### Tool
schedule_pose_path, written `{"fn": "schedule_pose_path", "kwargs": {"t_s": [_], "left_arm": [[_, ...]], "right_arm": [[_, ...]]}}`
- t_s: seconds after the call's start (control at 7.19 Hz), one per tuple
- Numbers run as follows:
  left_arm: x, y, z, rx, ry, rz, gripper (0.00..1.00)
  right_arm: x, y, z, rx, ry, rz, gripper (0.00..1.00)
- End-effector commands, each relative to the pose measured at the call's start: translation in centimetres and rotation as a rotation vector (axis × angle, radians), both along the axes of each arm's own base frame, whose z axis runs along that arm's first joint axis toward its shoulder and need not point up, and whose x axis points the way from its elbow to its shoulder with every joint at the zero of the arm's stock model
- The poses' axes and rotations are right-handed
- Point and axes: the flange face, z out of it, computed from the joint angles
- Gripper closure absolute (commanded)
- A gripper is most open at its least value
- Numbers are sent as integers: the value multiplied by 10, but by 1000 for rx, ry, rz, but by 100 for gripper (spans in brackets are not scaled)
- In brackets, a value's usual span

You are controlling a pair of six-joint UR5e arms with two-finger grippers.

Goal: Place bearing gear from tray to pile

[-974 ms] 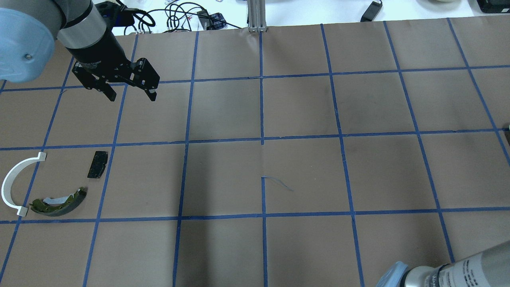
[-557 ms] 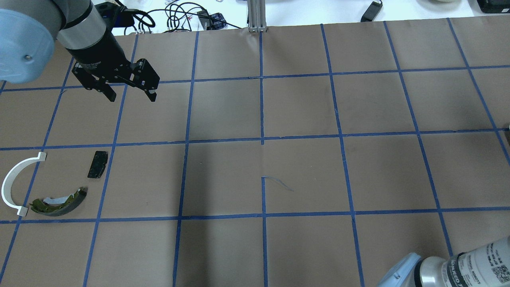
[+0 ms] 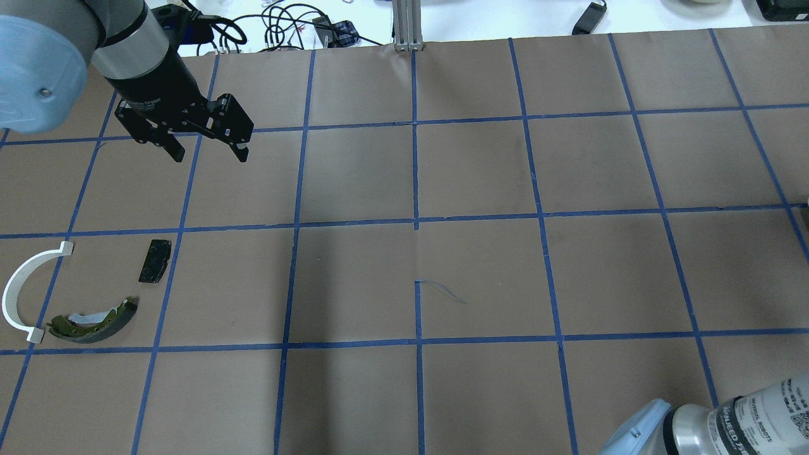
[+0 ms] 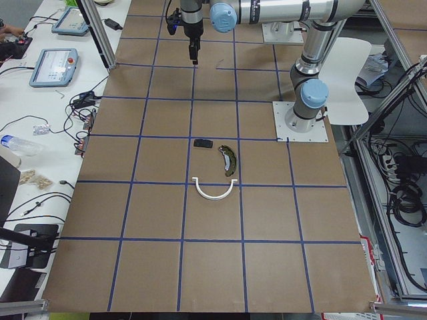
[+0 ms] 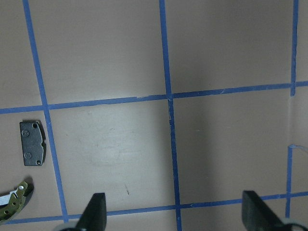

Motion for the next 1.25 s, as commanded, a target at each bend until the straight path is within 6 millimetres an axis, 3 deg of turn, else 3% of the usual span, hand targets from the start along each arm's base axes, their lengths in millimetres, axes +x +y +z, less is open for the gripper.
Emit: {"fn": "schedule_pose_path", "kwargs": {"t_s": [0.0,0.28,0.56,1.11], "left_arm": [[0,-3,0,-12,-1,4,0],[0,-4,0,-16,-1,2,0],[-1,-5,-4,-8,-1,8,0],[-1,-4,-3,-9,1,10,0]], "right_arm": [[10,2,-21,-40,-17,-20,15],[12,1,-25,-65,-2,-19,19],[11,0,-39,-53,-20,-11,34],[12,1,-41,-51,-25,-9,50]]}}
